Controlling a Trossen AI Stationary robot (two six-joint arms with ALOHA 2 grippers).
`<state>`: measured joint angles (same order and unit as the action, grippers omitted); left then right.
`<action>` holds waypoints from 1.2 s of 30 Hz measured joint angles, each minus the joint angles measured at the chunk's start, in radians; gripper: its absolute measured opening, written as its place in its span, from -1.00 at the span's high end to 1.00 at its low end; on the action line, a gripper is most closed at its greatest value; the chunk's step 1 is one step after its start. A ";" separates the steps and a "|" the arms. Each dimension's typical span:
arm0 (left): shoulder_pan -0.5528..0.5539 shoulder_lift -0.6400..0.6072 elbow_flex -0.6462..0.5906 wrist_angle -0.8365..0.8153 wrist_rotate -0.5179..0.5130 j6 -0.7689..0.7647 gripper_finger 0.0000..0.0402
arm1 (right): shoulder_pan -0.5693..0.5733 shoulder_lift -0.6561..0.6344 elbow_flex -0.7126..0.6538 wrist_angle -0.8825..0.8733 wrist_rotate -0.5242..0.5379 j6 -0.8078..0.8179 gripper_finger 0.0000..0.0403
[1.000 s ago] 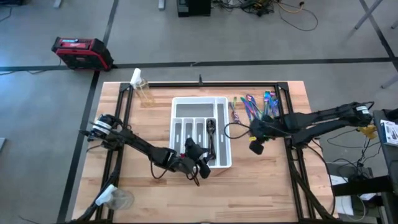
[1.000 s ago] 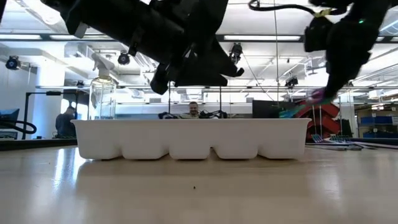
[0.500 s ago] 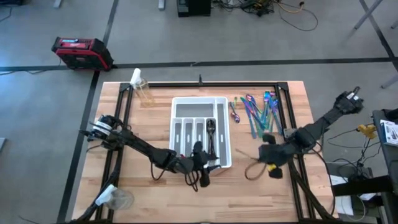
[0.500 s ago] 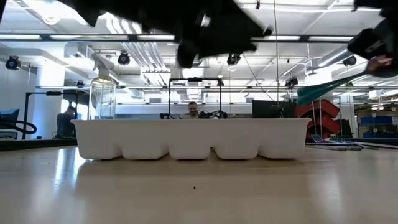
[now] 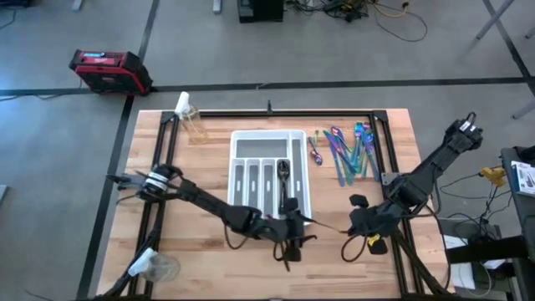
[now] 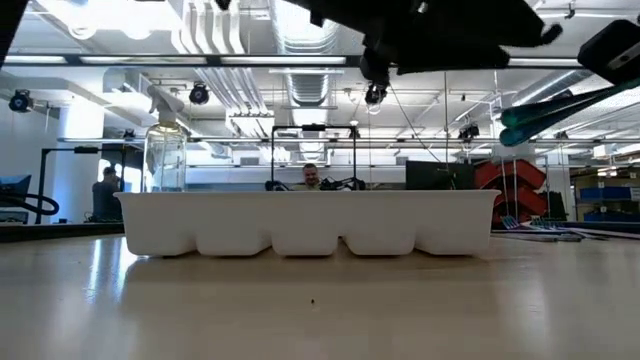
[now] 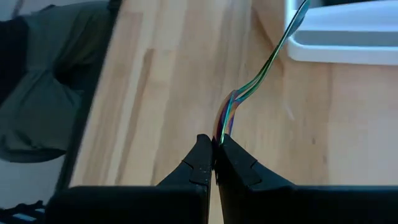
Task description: Sort silverware
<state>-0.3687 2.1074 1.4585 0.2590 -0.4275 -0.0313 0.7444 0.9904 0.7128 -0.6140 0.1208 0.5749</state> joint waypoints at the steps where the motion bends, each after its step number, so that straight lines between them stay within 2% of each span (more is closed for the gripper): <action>1: 0.003 0.008 0.019 -0.024 0.000 0.000 -0.05 | 0.000 0.000 0.000 0.008 -0.012 -0.005 1.00; 7: 0.020 0.044 0.074 -0.071 0.001 -0.011 -0.21 | 0.000 0.000 0.000 0.029 -0.024 -0.023 1.00; 13: 0.045 0.070 0.076 -0.073 0.080 -0.058 -0.21 | 0.000 0.000 0.000 0.066 -0.025 -0.053 1.00; 20: 0.060 0.084 0.076 -0.068 0.080 -0.075 0.00 | -0.001 0.000 0.000 0.082 -0.023 -0.070 1.00; 26: 0.058 0.084 0.076 -0.065 0.083 -0.076 0.31 | -0.001 0.000 0.000 0.082 -0.023 -0.065 1.00; 30: 0.059 0.084 0.075 -0.059 0.121 -0.083 0.49 | -0.001 0.000 0.000 0.081 -0.022 -0.064 1.00; 36: 0.058 0.084 0.097 -0.057 0.173 -0.066 0.58 | -0.001 0.000 0.000 0.081 -0.019 -0.060 1.00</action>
<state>-0.3103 2.1918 1.5554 0.2021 -0.2543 -0.0970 0.7437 0.9901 0.7132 -0.5331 0.1018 0.5146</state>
